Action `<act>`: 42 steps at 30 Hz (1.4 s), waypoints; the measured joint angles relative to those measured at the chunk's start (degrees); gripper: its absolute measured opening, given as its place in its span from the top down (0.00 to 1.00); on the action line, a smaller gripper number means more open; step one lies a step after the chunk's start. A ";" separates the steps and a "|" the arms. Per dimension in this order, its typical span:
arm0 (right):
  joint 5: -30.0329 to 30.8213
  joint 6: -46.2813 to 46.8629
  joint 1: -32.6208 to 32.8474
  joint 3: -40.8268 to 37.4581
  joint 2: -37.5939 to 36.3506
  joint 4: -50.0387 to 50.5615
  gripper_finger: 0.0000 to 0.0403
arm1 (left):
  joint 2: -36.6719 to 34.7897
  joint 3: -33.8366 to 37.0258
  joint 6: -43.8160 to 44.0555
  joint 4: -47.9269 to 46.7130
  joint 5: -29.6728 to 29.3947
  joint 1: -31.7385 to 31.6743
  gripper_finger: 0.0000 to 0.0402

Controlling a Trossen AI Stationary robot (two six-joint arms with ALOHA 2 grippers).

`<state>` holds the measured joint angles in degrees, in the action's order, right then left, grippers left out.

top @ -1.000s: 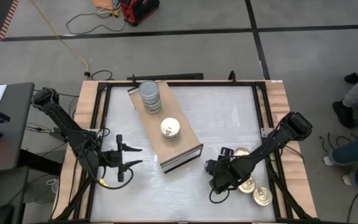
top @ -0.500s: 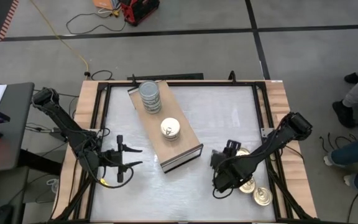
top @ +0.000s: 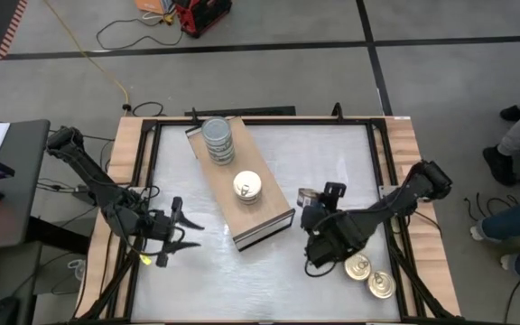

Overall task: Stack canned seafood by type on shelf
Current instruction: Stack the blue tuna can on top of the other blue tuna can on the shelf

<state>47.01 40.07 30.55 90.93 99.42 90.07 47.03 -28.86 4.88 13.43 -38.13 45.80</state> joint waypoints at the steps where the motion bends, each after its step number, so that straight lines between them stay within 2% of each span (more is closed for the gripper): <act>1: 0.22 -0.70 -0.63 0.31 0.00 -0.06 0.44 | 0.00 0.00 0.67 -0.02 1.92 -0.09 0.55; 3: 2.17 -3.13 -1.57 1.07 0.02 0.01 0.44 | 0.20 0.00 1.03 -0.04 3.53 -0.13 0.55; 7: 9.77 -8.09 -2.43 3.43 0.01 -0.52 0.44 | 0.66 0.00 2.34 0.13 3.63 -0.13 0.55; 10: 15.34 -15.94 -2.99 6.14 -0.03 -5.44 0.44 | 0.90 0.00 2.55 0.01 3.04 -0.13 0.55; 18: 16.71 -58.20 -4.57 8.22 0.00 -41.43 0.44 | -0.97 -0.79 4.62 5.44 -5.04 -0.13 0.55; 22: 14.16 -71.37 -5.62 8.23 0.20 -53.08 0.44 | -2.18 -0.96 4.88 5.21 -6.46 -0.15 0.55; 27: 7.52 -73.94 -9.01 8.24 0.78 -57.39 0.44 | -2.03 -0.96 4.88 5.14 -6.40 -0.15 0.55; 30: 6.75 -74.20 -10.95 8.19 1.52 -56.94 0.44 | -2.03 -0.96 4.85 5.14 -6.38 -0.15 0.55; 36: 7.25 -81.80 -14.00 8.25 5.17 -61.18 0.44 | -2.05 -0.98 4.18 5.16 -7.06 -0.13 0.55; 42: 7.38 -83.05 -14.21 8.19 6.62 -60.66 0.44 | -2.05 -0.98 4.64 3.80 -7.62 -0.15 0.55</act>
<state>54.38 -42.97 16.34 99.11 106.04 29.40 44.97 -29.85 9.52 17.23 -45.76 45.65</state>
